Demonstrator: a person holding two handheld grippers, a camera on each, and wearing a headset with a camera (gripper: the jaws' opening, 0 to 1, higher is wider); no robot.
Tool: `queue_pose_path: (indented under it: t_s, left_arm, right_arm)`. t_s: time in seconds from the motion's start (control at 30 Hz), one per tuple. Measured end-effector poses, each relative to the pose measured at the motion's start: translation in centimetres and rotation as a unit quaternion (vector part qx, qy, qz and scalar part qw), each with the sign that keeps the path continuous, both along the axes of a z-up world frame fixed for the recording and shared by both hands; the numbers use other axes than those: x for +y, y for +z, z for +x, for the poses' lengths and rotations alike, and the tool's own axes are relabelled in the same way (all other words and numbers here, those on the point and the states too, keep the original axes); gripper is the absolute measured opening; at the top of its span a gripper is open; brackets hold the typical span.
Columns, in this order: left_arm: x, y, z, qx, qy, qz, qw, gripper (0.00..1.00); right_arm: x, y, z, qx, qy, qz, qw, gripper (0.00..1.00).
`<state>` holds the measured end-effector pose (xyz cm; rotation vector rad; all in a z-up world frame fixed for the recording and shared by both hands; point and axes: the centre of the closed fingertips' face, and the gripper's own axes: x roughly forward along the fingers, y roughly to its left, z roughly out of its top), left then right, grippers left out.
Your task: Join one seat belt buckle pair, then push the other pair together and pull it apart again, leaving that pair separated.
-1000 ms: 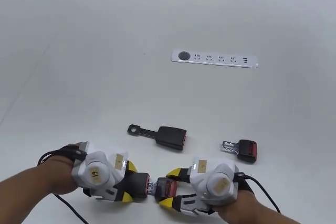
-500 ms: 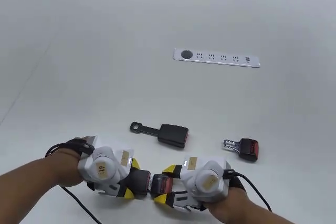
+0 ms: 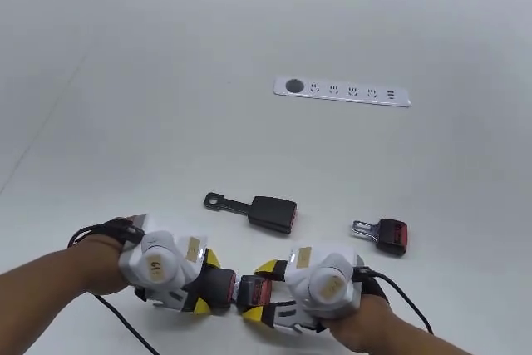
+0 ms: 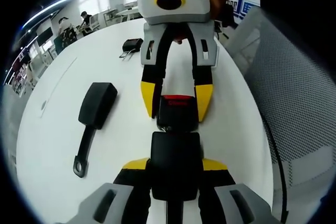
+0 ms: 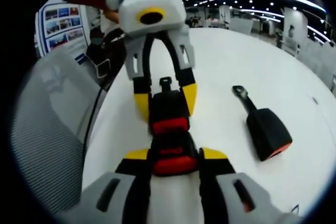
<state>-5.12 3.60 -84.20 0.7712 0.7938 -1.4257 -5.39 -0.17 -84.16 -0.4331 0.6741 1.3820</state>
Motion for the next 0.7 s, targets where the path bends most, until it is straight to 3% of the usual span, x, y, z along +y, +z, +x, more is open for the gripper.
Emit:
queue_pose_path:
  t_s: [0.33,0.7]
  left_arm:
    - [0.07,0.12,0.05,0.004,0.021,-0.036,0.9991,0.36]
    - [0.00,0.16,-0.05,0.007,0.023,-0.058,0.9981,0.35]
  right_arm:
    - [-0.35,0.41,0.06,-0.022,0.007,0.008,0.9997,0.34]
    - [-0.57,0.63,-0.04,-0.032,-0.006,0.028,0.9991,0.34]
